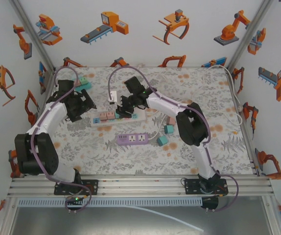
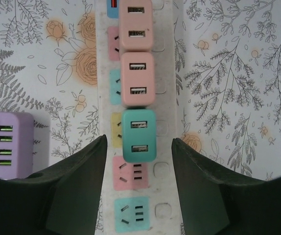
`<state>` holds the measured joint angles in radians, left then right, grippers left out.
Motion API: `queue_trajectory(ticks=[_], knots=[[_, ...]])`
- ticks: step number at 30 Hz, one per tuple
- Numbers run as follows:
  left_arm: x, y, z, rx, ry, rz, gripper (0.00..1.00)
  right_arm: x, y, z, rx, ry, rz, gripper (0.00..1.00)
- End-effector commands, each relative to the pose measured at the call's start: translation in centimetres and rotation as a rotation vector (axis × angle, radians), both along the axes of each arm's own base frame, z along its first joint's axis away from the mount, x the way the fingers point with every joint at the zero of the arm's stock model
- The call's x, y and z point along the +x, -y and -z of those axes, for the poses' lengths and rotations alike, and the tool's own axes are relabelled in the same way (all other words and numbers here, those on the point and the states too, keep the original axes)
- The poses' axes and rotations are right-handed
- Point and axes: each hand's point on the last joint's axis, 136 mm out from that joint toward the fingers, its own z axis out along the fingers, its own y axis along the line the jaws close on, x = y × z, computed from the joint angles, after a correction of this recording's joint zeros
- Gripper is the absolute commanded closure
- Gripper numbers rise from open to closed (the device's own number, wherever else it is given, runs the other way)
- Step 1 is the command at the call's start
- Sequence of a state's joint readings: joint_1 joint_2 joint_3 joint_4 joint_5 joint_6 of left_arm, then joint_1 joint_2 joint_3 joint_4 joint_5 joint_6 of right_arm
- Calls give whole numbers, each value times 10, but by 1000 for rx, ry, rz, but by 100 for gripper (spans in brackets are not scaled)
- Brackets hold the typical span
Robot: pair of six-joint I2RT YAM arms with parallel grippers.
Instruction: Pull the plug off the socket
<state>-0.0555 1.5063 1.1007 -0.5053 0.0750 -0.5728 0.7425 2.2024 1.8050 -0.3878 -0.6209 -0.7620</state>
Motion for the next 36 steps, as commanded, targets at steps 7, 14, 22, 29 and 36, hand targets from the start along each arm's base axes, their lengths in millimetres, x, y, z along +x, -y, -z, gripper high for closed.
queue_trajectory(ticks=[7,14,22,29,36], knots=[[-6,2,29,-16,-92,17,17,1,-15,5,12,-31,-25,63],[-8,5,49,-12,-161,57,36,1,-17,3,14,-32,-23,74],[-8,2,70,11,-211,60,55,0,-19,4,12,-41,-21,74],[-12,0,85,30,-249,73,56,1,-19,3,12,-50,-12,74],[-22,-3,92,50,-284,74,57,4,-25,-10,44,-54,-2,75]])
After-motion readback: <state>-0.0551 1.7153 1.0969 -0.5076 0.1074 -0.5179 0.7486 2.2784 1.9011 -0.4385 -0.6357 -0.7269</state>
